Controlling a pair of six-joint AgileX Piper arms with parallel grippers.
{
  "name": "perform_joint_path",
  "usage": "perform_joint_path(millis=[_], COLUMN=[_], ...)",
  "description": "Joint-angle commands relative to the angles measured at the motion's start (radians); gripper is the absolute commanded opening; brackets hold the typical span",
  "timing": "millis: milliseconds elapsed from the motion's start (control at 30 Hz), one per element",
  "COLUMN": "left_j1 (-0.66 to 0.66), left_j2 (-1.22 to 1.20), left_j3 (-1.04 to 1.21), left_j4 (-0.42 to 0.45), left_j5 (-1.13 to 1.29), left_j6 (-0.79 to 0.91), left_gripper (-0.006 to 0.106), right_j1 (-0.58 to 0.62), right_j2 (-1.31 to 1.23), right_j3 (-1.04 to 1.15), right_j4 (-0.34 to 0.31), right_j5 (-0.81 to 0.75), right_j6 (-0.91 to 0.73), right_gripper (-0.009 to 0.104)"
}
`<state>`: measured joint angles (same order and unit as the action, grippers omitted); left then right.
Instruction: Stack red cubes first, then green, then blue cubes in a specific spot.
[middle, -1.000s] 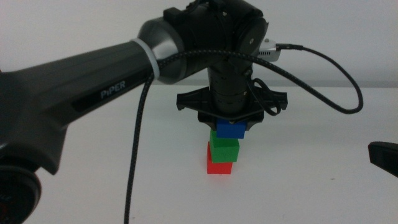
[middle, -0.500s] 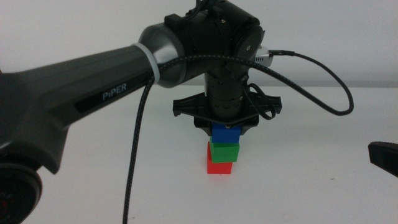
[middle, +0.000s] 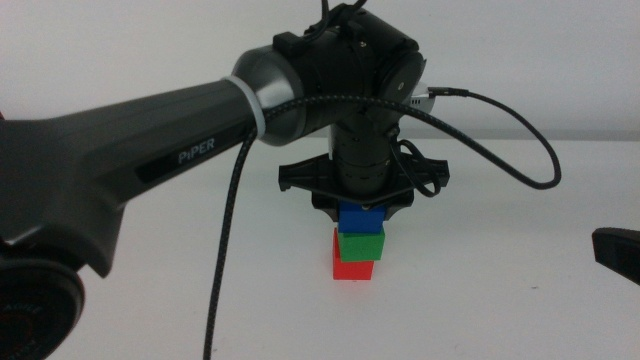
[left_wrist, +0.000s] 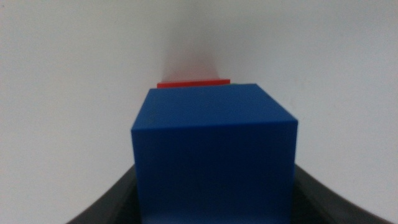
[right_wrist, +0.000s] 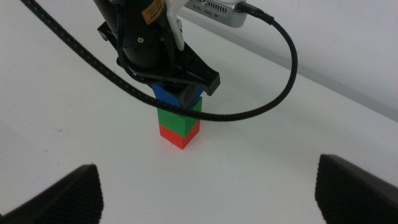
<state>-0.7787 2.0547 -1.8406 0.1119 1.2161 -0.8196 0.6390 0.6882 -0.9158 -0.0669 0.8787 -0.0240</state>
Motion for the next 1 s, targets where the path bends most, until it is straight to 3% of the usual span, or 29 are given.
perform_joint_path(millis=[0, 233, 333, 367, 400, 500, 800, 967], left_j1=[0.001, 0.001, 0.001, 0.001, 0.001, 0.001, 0.001, 0.001], left_j2=[0.021, 0.032, 0.032, 0.032, 0.025, -0.004, -0.288, -0.511], left_j3=[0.0, 0.0, 0.0, 0.0, 0.0, 0.0, 0.002, 0.002], left_j4=[0.003, -0.018, -0.018, -0.016, 0.004, 0.026, 0.099, 0.092], left_j5=[0.094, 0.094, 0.094, 0.094, 0.094, 0.094, 0.098, 0.101], left_j6=[-0.01, 0.002, 0.004, 0.004, 0.01, 0.014, 0.316, 0.752], left_gripper=[-0.002, 0.002, 0.017, 0.031, 0.055, 0.066, 0.074, 0.074], right_j1=[-0.006, -0.006, -0.006, -0.006, -0.006, -0.006, -0.006, -0.006], right_j2=[-0.004, -0.004, -0.004, -0.004, -0.004, -0.004, -0.004, -0.004], right_j3=[0.006, 0.006, 0.006, 0.006, 0.006, 0.006, 0.006, 0.006], right_j4=[-0.004, -0.004, -0.004, -0.004, -0.004, -0.004, -0.004, -0.004], right_j5=[-0.006, -0.006, -0.006, -0.006, -0.006, -0.006, -0.006, -0.006], right_j6=[-0.001, -0.001, -0.001, -0.001, -0.001, -0.001, -0.001, -0.001], right_gripper=[0.091, 0.091, 0.091, 0.091, 0.091, 0.091, 0.091, 0.091])
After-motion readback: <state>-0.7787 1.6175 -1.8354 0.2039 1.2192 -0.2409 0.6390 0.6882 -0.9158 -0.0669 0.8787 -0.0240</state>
